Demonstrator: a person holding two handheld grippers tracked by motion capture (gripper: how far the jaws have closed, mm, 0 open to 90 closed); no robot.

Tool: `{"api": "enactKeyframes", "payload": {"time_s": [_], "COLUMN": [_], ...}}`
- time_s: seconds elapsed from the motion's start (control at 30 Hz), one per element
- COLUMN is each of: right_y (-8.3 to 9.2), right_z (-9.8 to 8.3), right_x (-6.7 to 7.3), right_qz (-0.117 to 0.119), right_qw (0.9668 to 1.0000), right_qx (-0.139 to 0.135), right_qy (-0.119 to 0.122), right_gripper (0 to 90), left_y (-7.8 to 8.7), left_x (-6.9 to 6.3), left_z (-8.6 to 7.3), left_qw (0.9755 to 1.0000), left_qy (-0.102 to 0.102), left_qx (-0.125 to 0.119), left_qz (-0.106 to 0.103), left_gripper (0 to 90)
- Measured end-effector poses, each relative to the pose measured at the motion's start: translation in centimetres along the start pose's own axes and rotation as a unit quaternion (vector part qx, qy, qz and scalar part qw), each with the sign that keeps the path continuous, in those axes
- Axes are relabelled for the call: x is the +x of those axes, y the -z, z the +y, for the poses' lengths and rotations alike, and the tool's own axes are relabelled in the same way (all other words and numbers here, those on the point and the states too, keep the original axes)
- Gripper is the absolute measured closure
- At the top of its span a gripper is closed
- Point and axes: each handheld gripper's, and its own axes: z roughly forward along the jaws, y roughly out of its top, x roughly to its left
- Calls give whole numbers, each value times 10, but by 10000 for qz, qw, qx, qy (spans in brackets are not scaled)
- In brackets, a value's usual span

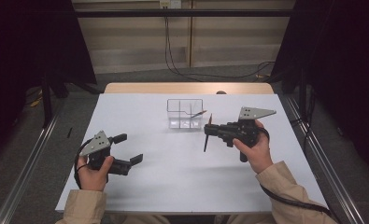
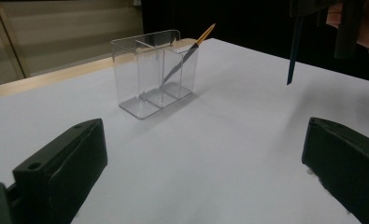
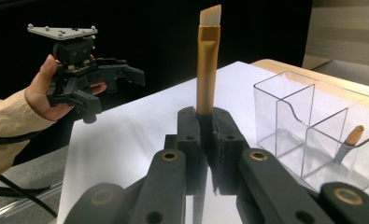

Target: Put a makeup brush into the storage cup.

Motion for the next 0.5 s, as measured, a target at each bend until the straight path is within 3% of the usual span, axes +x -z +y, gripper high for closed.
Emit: {"api": "enactKeyframes", "payload": {"time_s": [0.5], "right_y": [-9], "right_z": [12], "right_x": [-8], "right_qz": [-125], "right_qw": [9998], "right_qx": [-10], "right_qy": [141], "right_gripper": [836], "left_y": [9], "left_x": [-1], "left_z": [-6], "left_qw": [10000], "left_qy": [34], "left_qx": [19], "left_qz": [85], "left_gripper": [0]}}
